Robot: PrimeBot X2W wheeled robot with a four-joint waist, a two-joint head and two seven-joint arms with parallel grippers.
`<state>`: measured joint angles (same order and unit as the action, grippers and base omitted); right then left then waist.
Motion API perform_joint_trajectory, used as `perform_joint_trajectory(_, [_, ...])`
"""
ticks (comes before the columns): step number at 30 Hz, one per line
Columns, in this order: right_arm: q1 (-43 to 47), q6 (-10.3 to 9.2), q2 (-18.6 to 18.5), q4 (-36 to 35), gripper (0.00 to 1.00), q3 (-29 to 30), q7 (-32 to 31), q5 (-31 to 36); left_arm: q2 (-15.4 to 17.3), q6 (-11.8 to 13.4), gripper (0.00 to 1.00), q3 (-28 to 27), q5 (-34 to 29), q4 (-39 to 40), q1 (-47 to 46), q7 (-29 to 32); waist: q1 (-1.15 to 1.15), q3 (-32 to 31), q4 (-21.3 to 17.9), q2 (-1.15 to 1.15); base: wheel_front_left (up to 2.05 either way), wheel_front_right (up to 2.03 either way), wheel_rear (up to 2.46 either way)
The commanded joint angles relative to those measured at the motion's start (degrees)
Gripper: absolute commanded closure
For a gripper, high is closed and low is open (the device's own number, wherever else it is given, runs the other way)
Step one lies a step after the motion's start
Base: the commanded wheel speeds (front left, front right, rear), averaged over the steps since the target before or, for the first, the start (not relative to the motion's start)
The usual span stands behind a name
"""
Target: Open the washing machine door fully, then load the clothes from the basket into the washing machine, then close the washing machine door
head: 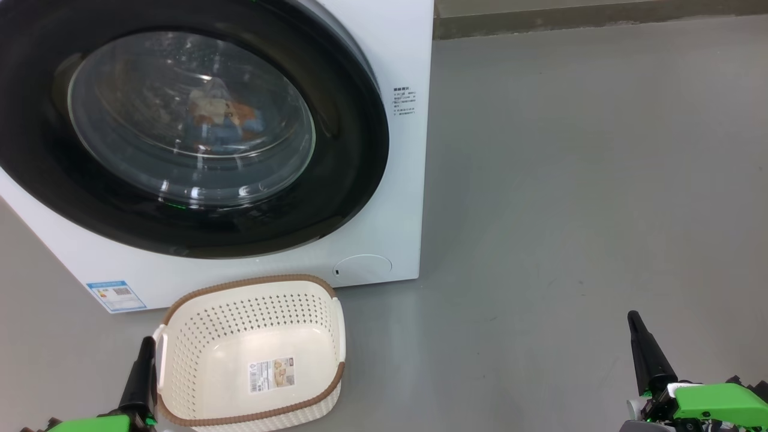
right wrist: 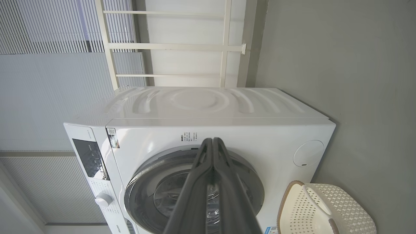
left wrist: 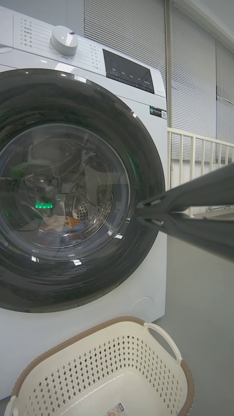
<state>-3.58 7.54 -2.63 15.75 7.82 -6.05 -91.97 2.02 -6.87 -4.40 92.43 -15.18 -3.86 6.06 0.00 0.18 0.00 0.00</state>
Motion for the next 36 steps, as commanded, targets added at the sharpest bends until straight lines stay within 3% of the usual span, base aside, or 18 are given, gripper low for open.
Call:
perform_joint_trajectory(1, [-2.6,-0.05,-0.2,-1.7,1.00,-1.3,-0.4,-0.2,1.0,-0.6,1.00,-2.0,-0.2,1.1,-2.3,0.3,0.00,0.0,0.0,0.00,0.00,0.00,0.00])
perform_joint_trajectory(36, [-2.6,-0.05,-0.2,-1.7,1.00,-1.3,-0.4,-0.2,0.9,-0.6,1.00,-2.1,-0.2,1.1,-2.3,0.4,0.00,0.0,0.0,0.00,0.00,0.00,0.00])
